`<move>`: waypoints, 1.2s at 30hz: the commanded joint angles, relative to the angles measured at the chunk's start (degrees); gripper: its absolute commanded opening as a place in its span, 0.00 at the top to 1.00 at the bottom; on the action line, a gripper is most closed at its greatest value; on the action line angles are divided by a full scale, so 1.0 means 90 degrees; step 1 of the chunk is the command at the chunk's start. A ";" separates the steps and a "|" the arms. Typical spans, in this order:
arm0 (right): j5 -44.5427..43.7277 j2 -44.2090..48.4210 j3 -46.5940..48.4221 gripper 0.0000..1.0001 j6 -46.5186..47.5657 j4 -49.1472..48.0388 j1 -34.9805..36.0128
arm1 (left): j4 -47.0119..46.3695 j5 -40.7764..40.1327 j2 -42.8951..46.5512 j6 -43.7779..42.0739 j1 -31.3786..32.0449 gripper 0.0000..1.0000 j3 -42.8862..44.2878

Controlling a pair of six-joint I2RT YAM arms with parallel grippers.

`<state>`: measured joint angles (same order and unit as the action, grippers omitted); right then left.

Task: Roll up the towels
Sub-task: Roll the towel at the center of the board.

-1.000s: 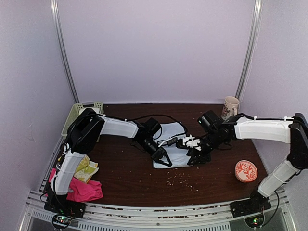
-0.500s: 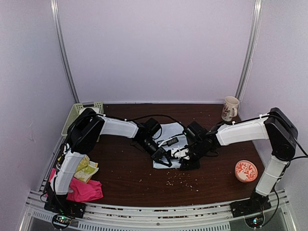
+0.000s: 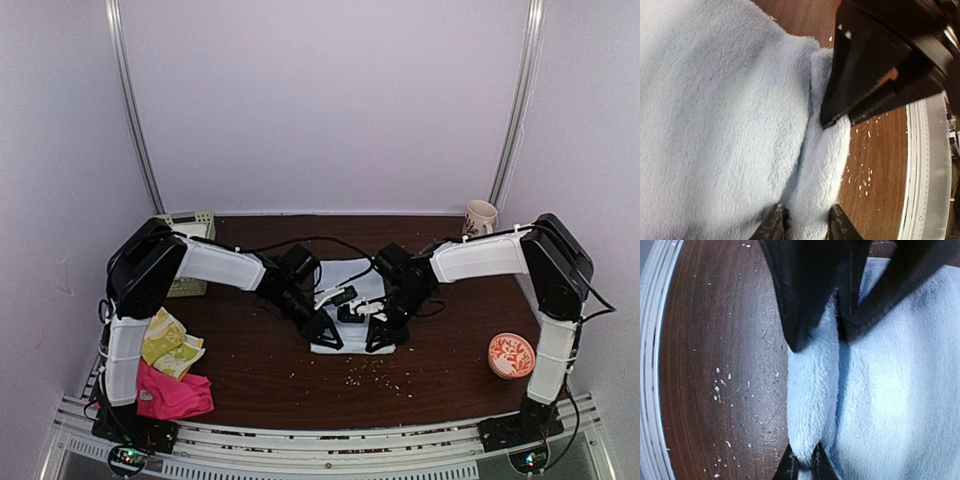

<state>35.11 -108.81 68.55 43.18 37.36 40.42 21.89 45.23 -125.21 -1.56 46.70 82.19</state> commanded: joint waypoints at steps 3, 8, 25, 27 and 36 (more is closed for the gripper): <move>0.1490 -0.1150 0.0933 0.97 0.0175 0.2285 -0.0780 | -0.0836 -0.1513 0.1153 0.0208 -0.0062 0.66 -0.1435; 0.2002 -0.2263 0.2156 0.97 0.0204 0.3422 -0.1222 | -0.1466 -0.2547 0.2048 0.0215 -0.0062 0.65 -0.2236; 0.1894 -0.3796 0.3805 0.96 -0.0721 0.4410 -0.1376 | -0.2797 -0.4876 0.2140 -0.3092 0.1766 0.63 -0.2060; 0.1917 -0.3805 0.3776 0.96 -0.0690 0.4431 -0.1383 | -0.2747 -0.4942 0.1865 -0.3164 0.1835 0.68 -0.1863; 0.1989 -0.3814 0.3678 0.96 -0.0562 0.4476 -0.1386 | -0.3152 -0.5918 0.0960 -0.3608 0.1921 0.59 -0.1727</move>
<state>59.09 -140.09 102.87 37.74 80.18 28.21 -3.22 -2.48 -113.80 -30.65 63.92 65.14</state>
